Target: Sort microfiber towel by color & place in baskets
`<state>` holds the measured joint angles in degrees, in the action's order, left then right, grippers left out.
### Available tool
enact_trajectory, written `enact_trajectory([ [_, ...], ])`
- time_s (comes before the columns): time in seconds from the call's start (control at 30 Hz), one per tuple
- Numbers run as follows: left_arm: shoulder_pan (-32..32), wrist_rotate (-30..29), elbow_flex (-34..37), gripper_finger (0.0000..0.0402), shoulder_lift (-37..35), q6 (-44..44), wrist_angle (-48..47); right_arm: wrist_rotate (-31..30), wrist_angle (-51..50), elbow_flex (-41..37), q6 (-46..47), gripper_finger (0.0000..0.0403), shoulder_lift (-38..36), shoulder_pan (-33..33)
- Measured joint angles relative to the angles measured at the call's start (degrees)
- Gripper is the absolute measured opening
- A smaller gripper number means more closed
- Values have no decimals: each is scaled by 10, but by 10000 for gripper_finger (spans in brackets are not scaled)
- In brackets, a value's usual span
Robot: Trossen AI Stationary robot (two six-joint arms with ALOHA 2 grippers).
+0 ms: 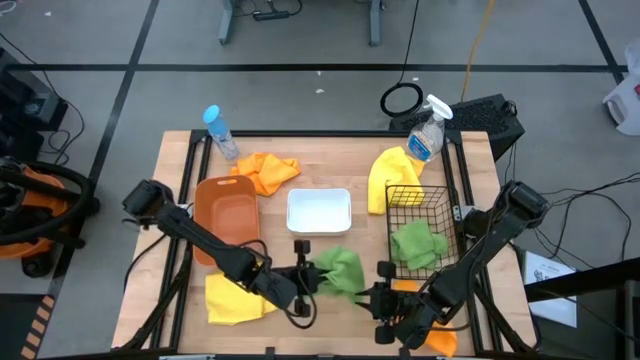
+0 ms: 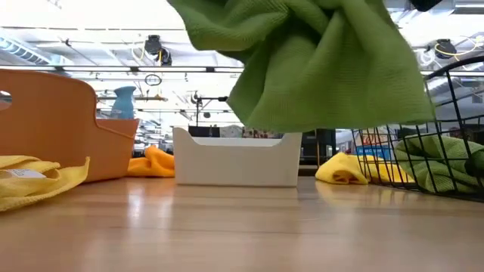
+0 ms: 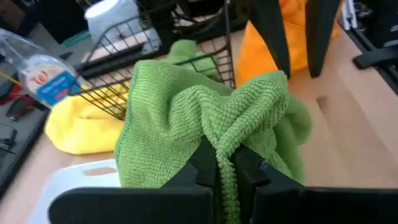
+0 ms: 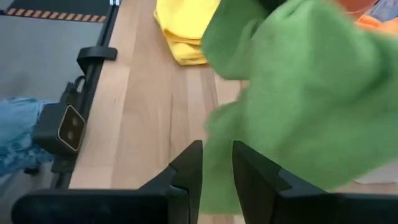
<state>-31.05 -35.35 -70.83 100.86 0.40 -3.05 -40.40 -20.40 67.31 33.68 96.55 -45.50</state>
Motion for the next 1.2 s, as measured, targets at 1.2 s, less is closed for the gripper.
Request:
enact_trajectory([
  [1.2, 3, 69, 0, 16, -24, 165, 141, 7, -55, 72, -189, 116, -30, -19],
])
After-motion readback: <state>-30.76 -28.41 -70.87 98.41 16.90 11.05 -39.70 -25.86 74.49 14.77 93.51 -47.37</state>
